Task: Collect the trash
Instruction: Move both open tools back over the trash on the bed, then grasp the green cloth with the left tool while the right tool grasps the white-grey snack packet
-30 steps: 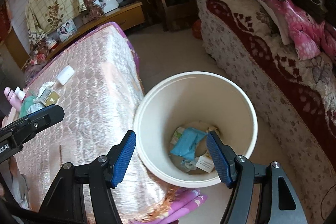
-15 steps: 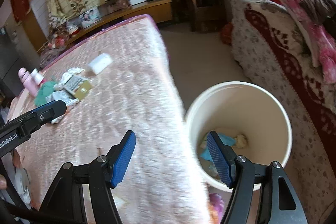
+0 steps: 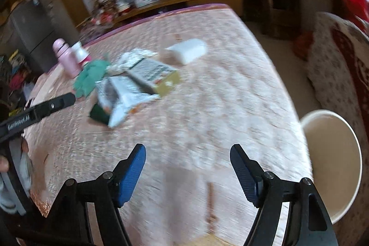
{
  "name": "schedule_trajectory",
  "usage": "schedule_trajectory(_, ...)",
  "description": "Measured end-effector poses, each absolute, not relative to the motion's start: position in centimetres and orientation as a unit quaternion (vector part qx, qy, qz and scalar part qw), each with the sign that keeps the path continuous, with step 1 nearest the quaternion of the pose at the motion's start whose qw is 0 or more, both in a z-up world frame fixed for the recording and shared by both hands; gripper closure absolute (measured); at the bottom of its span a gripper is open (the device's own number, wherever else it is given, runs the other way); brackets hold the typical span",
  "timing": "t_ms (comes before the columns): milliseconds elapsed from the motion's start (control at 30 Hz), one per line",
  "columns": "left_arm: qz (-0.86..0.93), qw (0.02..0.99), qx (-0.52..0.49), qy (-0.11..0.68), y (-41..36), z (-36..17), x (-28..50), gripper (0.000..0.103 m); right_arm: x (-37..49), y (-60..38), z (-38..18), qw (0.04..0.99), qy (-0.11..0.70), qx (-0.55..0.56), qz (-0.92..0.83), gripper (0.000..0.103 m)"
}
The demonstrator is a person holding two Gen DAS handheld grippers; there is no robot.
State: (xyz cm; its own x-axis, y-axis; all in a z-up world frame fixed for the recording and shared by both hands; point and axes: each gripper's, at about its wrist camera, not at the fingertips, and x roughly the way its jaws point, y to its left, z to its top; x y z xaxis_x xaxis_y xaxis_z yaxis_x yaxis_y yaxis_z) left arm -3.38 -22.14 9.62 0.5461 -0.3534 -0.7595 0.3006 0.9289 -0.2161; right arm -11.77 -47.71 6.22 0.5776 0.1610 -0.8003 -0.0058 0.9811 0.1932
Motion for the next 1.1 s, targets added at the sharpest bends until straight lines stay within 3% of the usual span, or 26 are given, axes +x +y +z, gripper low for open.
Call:
schedule_trajectory(367, -0.155, 0.878, -0.049, 0.451, -16.9, 7.6, 3.7, 0.043, -4.0, -40.4, 6.2, 0.876, 0.456, 0.053, 0.146, 0.027)
schedule_trajectory(867, -0.152, 0.863, -0.043, 0.480, -18.8, 3.9, 10.3, 0.044, 2.5, -38.4, 1.9, 0.846, 0.499, 0.045, 0.184, 0.026)
schedule_trajectory(933, -0.151, 0.861, -0.056, 0.482, -18.6, 3.6, 10.2, 0.061, 2.1, -38.6, 2.0, 0.848, 0.493, 0.057, 0.184, 0.046)
schedule_trajectory(1100, -0.152, 0.865, -0.070, 0.473, -18.1, 4.5, 7.8, 0.068, -0.4, -38.7, 3.0, 0.851, 0.481, 0.065, 0.199, 0.051)
